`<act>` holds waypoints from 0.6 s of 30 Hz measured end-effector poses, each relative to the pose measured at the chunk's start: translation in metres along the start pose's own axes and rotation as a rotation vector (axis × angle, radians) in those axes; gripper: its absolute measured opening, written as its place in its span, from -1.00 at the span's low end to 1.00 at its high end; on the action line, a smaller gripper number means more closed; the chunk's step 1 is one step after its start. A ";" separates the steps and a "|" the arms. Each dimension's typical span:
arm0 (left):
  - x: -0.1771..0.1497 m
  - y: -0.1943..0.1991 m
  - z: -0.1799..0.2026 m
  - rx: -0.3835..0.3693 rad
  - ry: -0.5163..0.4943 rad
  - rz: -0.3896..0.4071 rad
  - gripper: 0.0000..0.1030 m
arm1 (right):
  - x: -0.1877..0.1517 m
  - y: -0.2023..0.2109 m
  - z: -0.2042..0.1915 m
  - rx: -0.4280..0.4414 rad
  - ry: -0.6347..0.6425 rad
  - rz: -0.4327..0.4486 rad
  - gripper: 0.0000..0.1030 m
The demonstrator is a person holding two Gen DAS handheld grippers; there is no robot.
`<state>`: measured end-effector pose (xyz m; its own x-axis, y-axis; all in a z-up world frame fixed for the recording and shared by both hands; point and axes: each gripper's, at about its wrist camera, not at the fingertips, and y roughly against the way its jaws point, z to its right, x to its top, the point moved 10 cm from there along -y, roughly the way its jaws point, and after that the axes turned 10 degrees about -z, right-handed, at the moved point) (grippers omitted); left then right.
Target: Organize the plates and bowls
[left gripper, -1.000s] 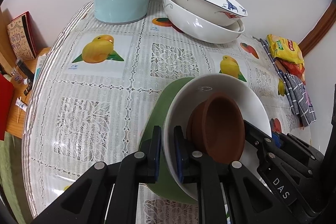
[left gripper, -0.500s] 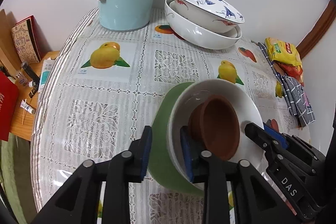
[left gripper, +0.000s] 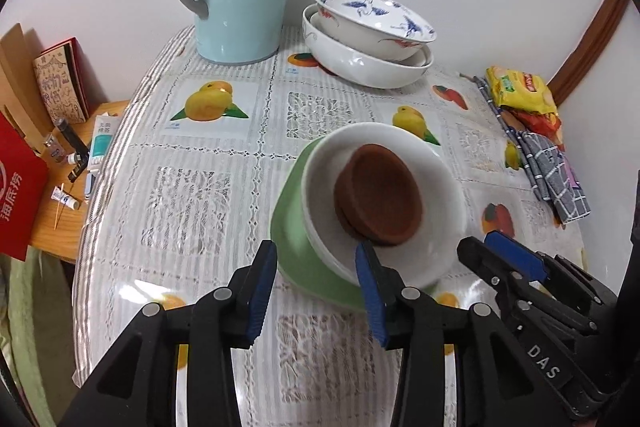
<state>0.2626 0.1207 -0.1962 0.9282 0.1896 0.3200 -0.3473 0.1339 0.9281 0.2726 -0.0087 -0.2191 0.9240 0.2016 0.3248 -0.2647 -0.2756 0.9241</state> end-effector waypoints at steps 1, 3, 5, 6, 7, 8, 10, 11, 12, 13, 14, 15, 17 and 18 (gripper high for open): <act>-0.004 0.005 0.001 0.008 -0.002 0.010 -0.25 | -0.003 0.003 0.000 -0.002 -0.001 0.003 -0.34; -0.009 0.014 0.004 0.024 -0.005 0.028 -0.18 | -0.009 0.011 0.001 -0.004 -0.002 0.009 -0.34; -0.016 0.023 0.007 0.029 -0.008 0.043 0.01 | -0.016 0.021 0.004 -0.017 -0.004 0.019 -0.33; -0.019 0.028 0.010 0.026 -0.014 0.054 0.07 | -0.019 0.026 0.007 -0.031 -0.008 0.027 -0.26; -0.023 0.032 0.014 0.026 -0.022 0.064 0.12 | -0.023 0.035 0.011 -0.060 -0.016 0.041 -0.20; -0.027 0.037 0.018 0.023 -0.028 0.070 0.15 | -0.026 0.040 0.015 -0.079 -0.022 0.053 -0.12; -0.033 0.045 0.027 0.008 -0.045 0.083 0.20 | -0.033 0.055 0.024 -0.112 -0.041 0.071 -0.06; -0.037 0.049 0.032 0.001 -0.056 0.090 0.21 | -0.036 0.060 0.027 -0.119 -0.047 0.072 -0.01; -0.040 0.053 0.037 -0.007 -0.062 0.095 0.24 | -0.040 0.066 0.032 -0.129 -0.058 0.071 0.09; -0.044 0.057 0.041 -0.016 -0.069 0.103 0.34 | -0.044 0.072 0.036 -0.140 -0.070 0.074 0.13; -0.047 0.062 0.047 -0.028 -0.073 0.117 0.39 | -0.047 0.077 0.039 -0.147 -0.076 0.079 0.16; -0.050 0.067 0.051 -0.035 -0.073 0.135 0.47 | -0.050 0.082 0.041 -0.153 -0.080 0.083 0.16; -0.056 0.074 0.057 -0.030 -0.076 0.151 0.50 | -0.059 0.091 0.048 -0.165 -0.098 0.089 0.16; -0.059 0.077 0.059 -0.027 -0.076 0.150 0.50 | -0.064 0.097 0.051 -0.166 -0.110 0.094 0.16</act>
<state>0.1889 0.0626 -0.1330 0.8726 0.1354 0.4693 -0.4855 0.1360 0.8636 0.2020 -0.0964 -0.1610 0.9153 0.0762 0.3956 -0.3845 -0.1283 0.9142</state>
